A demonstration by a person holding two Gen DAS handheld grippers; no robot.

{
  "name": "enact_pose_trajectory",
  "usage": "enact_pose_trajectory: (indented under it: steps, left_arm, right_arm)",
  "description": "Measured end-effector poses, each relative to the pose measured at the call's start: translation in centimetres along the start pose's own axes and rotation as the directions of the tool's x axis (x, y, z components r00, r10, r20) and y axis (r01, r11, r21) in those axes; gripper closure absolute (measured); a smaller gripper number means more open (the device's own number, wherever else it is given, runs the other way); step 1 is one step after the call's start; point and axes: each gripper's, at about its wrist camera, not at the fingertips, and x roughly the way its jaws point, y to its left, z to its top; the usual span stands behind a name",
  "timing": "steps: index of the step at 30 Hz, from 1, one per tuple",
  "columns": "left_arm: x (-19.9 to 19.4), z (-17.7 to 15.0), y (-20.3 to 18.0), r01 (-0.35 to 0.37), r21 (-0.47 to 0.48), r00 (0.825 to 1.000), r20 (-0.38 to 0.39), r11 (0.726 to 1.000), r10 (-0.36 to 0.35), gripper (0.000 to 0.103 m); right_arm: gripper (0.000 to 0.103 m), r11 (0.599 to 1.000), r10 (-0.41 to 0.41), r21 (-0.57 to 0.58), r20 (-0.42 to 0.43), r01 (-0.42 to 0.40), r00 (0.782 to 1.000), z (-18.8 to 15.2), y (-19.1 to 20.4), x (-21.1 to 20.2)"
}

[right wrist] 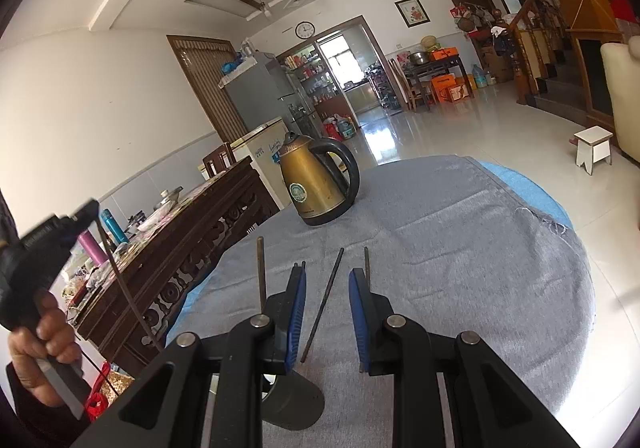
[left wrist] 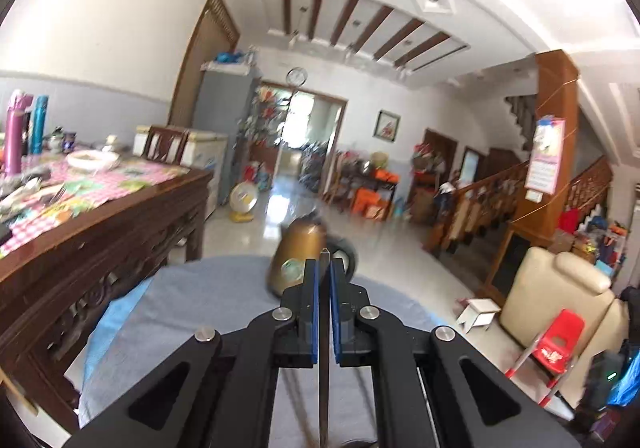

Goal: Organize utensils
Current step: 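Lift the chopstick in the left tool upright toward the black cup, then lower the chopstick into the black cup and open the left tool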

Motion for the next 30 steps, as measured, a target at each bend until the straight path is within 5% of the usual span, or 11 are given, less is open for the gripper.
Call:
enact_pose_trajectory:
  steps: [4, 13, 20, 23, 25, 30]
  left_arm:
    - [-0.5, 0.7, -2.0, 0.027, 0.040, 0.997, 0.072, 0.999, -0.030, 0.098]
    - [2.8, -2.2, -3.7, 0.033, 0.071, 0.997, 0.062, 0.997, -0.038, 0.098]
    - [5.4, -6.0, -3.0, 0.016, 0.113, 0.997, -0.080, 0.993, -0.007, 0.097]
    - [5.0, -6.5, -2.7, 0.007, 0.139, 0.992, -0.122, 0.990, 0.010, 0.076]
    - [4.1, -6.7, -2.7, -0.007, 0.165, 0.993, -0.119, 0.986, 0.027, 0.051]
    - [1.8, -6.7, -3.3, -0.073, 0.262, 0.989, -0.105, 0.962, 0.103, 0.039]
  right_arm:
    - [0.079, 1.000, 0.008, 0.003, -0.006, -0.008, 1.000, -0.2, -0.1, -0.1]
    - [0.079, 1.000, 0.010, 0.023, -0.006, -0.010, 1.000, -0.3, -1.1, -0.4]
    - [0.079, 1.000, 0.004, 0.027, -0.009, -0.003, 1.000, -0.3, -1.4, -0.4]
    - [0.079, 1.000, 0.008, 0.030, -0.017, -0.008, 1.000, -0.2, -1.2, -0.4]
    - [0.079, 0.999, 0.009, 0.032, -0.024, -0.009, 1.000, -0.1, -1.1, -0.3]
    - [0.078, 1.000, 0.011, 0.022, -0.036, -0.010, 0.999, -0.2, -0.6, -0.1]
